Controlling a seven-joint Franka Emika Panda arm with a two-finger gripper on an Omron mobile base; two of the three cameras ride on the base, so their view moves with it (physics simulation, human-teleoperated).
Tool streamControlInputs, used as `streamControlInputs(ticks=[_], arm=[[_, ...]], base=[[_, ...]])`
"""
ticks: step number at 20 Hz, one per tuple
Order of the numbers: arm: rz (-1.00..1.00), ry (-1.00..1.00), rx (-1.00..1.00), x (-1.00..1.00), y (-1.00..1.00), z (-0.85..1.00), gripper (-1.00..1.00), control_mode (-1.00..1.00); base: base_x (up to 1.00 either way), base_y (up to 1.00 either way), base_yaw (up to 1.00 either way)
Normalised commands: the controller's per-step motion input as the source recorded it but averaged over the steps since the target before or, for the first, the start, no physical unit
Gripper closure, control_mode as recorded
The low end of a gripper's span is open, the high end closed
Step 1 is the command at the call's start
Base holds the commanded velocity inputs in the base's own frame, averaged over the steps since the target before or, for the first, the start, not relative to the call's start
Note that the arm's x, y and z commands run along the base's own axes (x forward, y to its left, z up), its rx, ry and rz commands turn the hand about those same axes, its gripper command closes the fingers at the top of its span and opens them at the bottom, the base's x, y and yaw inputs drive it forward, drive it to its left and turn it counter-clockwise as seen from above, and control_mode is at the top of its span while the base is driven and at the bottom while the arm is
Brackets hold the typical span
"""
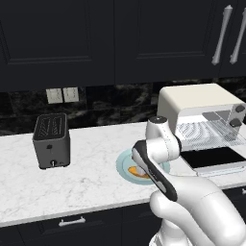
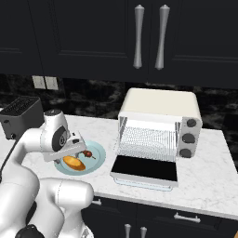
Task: Pick up the kebab skewer and baguette bread, and place them inside the toaster oven. Close the toaster oven door and start by setting the timer.
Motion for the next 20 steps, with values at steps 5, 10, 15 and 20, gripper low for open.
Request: streamControlInputs(ticks=[5, 10, 15, 20], arm=[[0.00, 0.02, 0.00, 0.32, -0.02, -0.31, -1.00, -1.00], [-0.01, 0.01, 0.00, 0.31, 0.00, -0.32, -1.00, -1.00], [-0.03, 0.02, 0.00, 0.06, 0.00, -0.20, -1.00, -1.00], [-0.02, 0.01, 0.00, 0.08, 0.00, -0.19, -1.00, -1.00]], base=[[0.00, 0.00, 0.00], [0.00, 0.00, 0.00], [0.00, 0.00, 0.00], [0.00, 0.00, 0.00]])
